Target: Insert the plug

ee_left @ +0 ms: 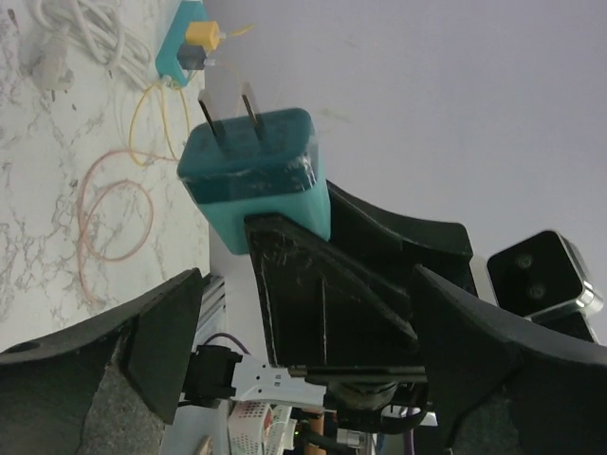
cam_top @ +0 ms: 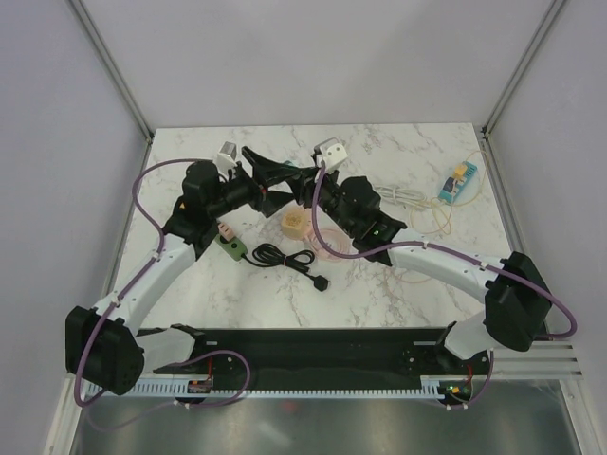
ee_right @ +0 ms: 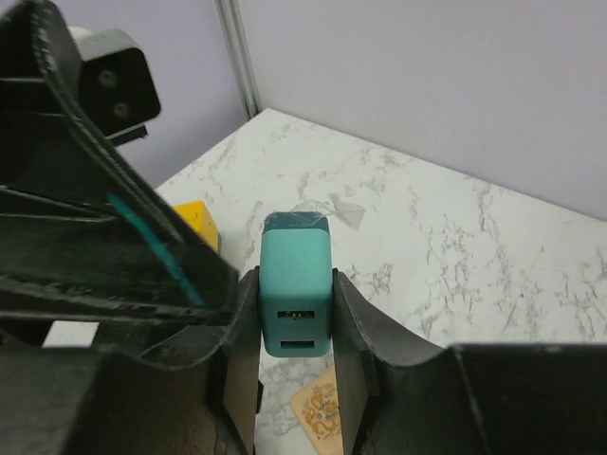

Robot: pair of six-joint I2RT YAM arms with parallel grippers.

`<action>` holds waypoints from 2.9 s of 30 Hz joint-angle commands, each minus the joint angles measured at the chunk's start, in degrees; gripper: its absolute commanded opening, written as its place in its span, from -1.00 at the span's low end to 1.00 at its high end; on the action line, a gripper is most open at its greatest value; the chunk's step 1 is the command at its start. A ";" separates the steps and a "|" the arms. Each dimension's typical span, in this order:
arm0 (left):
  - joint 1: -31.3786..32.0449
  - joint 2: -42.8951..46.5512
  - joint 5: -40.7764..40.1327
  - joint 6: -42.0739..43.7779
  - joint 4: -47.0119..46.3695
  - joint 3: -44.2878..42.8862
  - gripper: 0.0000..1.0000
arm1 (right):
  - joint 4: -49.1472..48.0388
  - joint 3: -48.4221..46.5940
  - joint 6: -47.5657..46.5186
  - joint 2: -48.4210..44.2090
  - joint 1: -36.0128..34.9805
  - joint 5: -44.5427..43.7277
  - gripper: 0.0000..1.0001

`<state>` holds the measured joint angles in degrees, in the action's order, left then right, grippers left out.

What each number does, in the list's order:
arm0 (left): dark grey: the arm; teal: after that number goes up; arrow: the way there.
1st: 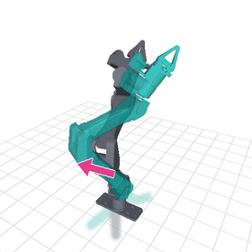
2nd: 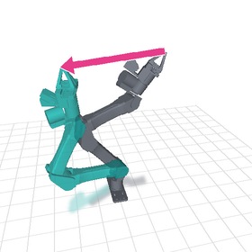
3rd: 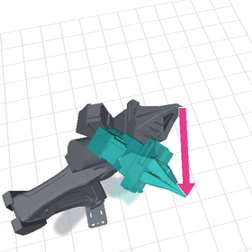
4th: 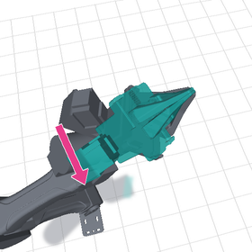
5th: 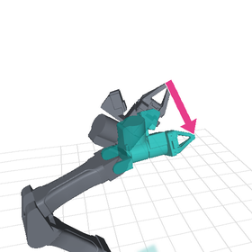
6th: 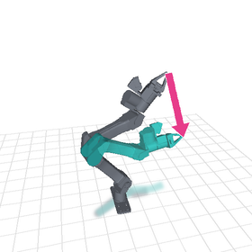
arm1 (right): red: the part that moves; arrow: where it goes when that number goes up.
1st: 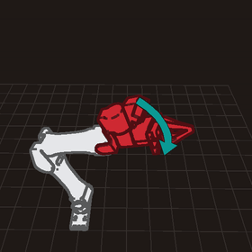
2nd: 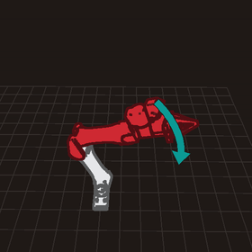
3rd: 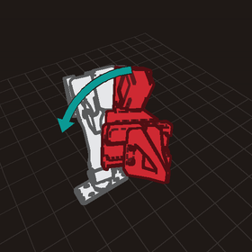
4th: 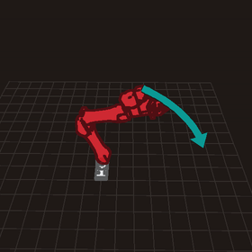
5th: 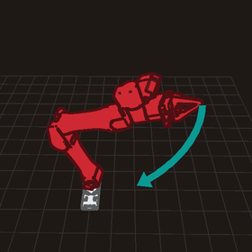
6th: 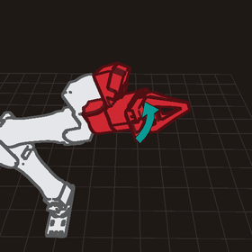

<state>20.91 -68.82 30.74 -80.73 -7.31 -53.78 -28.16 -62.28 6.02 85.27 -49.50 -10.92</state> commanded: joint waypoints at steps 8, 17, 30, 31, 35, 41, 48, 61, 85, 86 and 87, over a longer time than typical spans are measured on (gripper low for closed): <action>-3.49 2.38 -4.28 16.90 6.16 8.07 0.67 | 22.14 -0.21 3.30 -4.59 6.51 -0.25 -1.00; -10.18 -10.62 -13.59 30.97 10.39 4.92 -0.58 | 45.79 -1.26 3.21 -6.35 11.88 1.95 -1.00; -9.31 -34.45 -13.69 42.76 18.12 -10.73 -0.95 | 57.07 1.19 4.79 -16.97 13.11 3.53 -1.00; -8.35 -35.50 -13.69 43.19 18.12 -11.17 -0.95 | 58.12 1.02 4.79 -17.33 13.20 3.62 -1.00; -3.95 -39.44 -13.26 43.02 17.59 -12.75 -0.95 | 62.43 -0.38 4.71 -17.34 13.72 7.47 -1.00; 0.54 -44.12 -8.34 38.64 12.34 -12.93 -0.95 | 67.44 -2.31 4.08 -19.44 14.25 7.58 -1.00; 5.98 -50.27 -1.30 35.55 9.86 -17.23 -0.96 | 73.95 -9.95 2.68 -13.83 14.60 10.74 -1.00; 1.08 -38.07 -17.90 37.40 13.82 -10.13 -0.95 | 83.86 -36.66 -4.79 17.62 18.73 16.71 -1.00; -1.66 -1.41 6.15 55.85 18.30 -2.83 0.99 | 98.65 -65.07 -3.83 44.89 22.60 15.05 -1.00; -1.66 -1.50 8.61 56.29 18.12 -2.21 1.00 | 98.65 -66.38 -3.22 45.85 22.60 14.87 -1.00; -1.75 -1.32 9.50 56.56 18.03 -1.95 1.00 | 98.65 -67.00 -3.12 46.38 22.69 14.96 -1.00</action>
<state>19.25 -70.59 29.89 -29.50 11.79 -56.80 69.63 -125.08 1.72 130.41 -26.87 4.69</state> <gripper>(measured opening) 0.986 0.382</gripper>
